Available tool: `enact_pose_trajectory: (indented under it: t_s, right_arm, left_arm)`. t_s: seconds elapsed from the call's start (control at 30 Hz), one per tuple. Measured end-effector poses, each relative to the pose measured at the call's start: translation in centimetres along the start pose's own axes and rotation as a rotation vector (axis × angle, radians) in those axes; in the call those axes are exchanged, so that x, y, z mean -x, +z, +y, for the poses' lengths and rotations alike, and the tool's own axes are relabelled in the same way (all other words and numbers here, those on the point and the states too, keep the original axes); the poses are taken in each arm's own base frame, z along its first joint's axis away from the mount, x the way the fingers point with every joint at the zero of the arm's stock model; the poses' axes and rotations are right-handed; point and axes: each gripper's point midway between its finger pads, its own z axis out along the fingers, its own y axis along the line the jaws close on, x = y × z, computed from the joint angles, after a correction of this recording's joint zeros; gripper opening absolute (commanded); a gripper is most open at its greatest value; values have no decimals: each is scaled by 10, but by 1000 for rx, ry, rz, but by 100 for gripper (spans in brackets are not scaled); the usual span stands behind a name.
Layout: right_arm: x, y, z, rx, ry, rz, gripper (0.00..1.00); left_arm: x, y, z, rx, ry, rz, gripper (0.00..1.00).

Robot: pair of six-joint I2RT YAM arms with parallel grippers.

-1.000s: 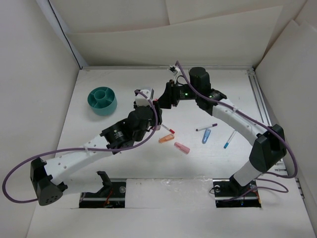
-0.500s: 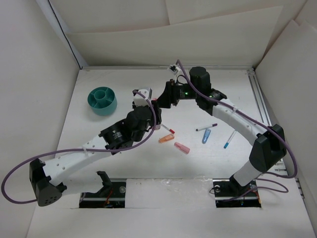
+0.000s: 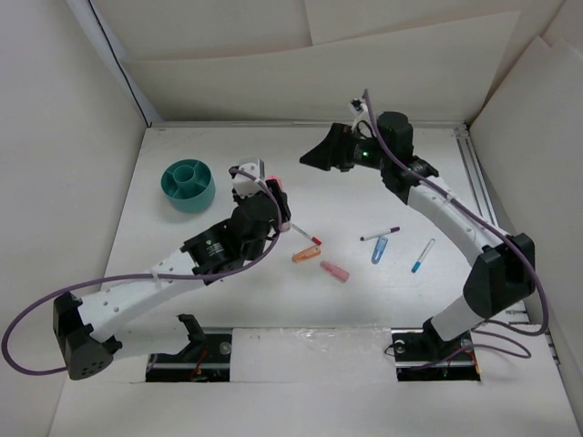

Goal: Sort the stationery into containers
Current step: Place the stationery in the storage box.

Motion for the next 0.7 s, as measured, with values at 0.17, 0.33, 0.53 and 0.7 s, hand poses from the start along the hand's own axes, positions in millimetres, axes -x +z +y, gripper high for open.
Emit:
enact_pose_trajectory:
  t_s: [0.17, 0.33, 0.53, 0.7]
  right_arm:
    - [43, -47, -39, -230, 13, -231, 90]
    - [37, -79, -61, -370, 32, -343, 90]
    - [-9, -87, -106, -534, 94, -319, 90]
    - [-28, -92, -115, -590, 99, -320, 90]
  left_arm:
    - [5, 18, 23, 158, -63, -60, 1]
    - [2, 65, 82, 407, -87, -88, 0]
    - [12, 103, 153, 653, -87, -127, 0]
    - [51, 118, 163, 711, -98, -205, 0]
